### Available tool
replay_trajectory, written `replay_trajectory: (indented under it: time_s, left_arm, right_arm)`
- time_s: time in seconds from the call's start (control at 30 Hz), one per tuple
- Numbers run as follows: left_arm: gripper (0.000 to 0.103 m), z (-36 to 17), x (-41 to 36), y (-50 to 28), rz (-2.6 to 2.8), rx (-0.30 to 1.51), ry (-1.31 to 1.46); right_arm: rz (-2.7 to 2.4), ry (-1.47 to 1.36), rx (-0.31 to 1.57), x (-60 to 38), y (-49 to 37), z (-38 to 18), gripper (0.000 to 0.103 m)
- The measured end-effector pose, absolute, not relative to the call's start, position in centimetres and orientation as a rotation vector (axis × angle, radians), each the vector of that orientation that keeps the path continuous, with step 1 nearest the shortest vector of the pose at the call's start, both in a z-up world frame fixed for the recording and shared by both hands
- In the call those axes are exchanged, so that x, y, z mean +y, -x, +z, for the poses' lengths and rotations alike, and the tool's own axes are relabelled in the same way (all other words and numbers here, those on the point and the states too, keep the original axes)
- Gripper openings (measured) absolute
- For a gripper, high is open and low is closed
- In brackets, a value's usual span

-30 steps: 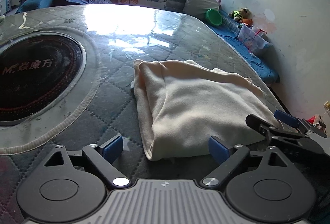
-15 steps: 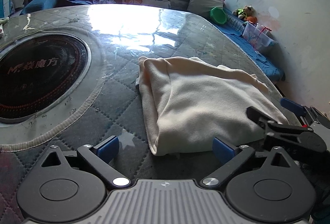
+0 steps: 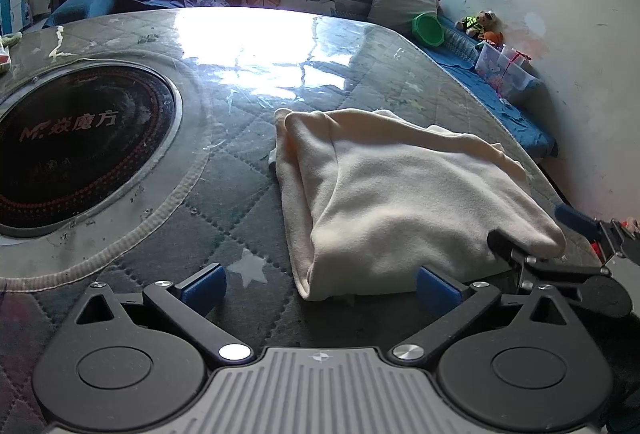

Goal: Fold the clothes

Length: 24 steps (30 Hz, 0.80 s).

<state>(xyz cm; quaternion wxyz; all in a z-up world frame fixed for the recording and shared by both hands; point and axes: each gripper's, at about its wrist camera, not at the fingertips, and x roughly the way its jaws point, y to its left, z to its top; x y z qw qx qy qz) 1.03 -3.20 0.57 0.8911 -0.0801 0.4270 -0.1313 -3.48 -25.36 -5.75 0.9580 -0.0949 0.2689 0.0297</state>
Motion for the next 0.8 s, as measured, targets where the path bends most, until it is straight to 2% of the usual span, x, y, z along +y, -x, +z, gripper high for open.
replay_trajectory:
  time_s: [0.8]
  left_arm:
    - [0.103,0.6,-3.4,-1.2,-0.266,0.890,0.165]
  right_arm:
    - [-0.068,0.148,0.533,-29.2,4.3,-5.3,0.103]
